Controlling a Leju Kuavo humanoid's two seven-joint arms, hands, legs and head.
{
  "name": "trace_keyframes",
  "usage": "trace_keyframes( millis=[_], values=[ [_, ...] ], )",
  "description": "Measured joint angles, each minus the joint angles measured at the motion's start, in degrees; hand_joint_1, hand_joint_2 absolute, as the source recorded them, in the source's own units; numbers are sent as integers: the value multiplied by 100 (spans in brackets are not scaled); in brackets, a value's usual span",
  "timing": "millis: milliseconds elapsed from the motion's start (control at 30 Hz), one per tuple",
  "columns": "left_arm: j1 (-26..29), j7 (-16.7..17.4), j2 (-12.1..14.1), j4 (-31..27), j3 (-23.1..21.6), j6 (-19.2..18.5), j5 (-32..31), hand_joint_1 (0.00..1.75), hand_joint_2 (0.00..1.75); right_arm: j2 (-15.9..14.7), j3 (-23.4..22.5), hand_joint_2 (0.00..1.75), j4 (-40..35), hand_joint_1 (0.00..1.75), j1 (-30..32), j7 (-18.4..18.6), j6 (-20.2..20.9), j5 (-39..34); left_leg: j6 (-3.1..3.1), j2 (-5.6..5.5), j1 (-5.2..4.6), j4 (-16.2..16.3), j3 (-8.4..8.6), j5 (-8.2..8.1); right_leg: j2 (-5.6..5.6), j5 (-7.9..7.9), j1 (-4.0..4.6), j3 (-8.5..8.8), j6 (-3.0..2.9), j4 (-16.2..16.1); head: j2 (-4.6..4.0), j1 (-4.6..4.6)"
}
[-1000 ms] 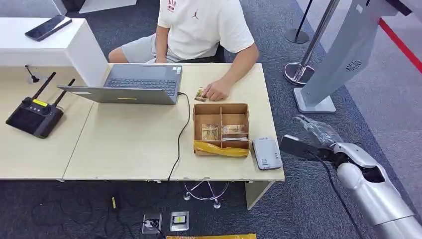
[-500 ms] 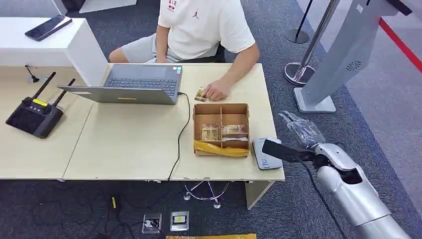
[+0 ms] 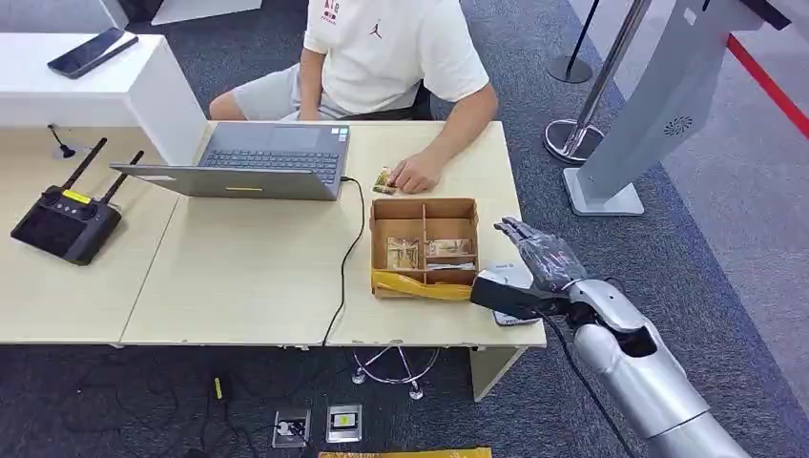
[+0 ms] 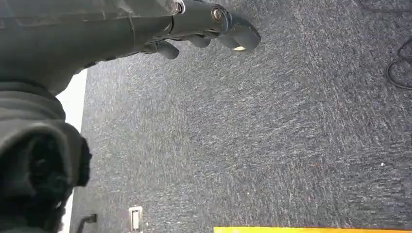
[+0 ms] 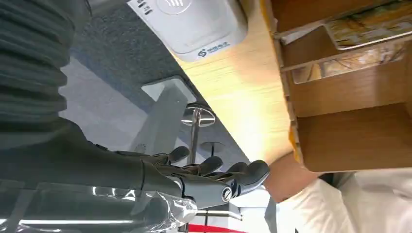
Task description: Pass the card to the sensor for recognition and then transmit it.
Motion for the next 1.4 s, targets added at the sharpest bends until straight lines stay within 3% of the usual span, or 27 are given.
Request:
trace_keyframes(
  millis=[667,1033,1400],
  values=[
    [22,57,-2,0,-142,2,-138,0,0,833,168,175,712,0,-169,-474,-1171,48,-1,0,1,0,-1,0,0,0,1,-1,-1,0,0,0],
    [35,57,-44,0,-142,70,-118,0,0,1138,267,175,1431,0,-426,-695,-1408,55,-1,0,1,0,-1,1,0,0,2,-1,-1,1,0,0],
    [11,68,-50,0,-142,55,-179,0,0,1239,321,175,1893,0,-626,-771,-1541,46,-1,0,1,0,1,1,1,0,2,-2,-1,0,0,0]
  ],
)
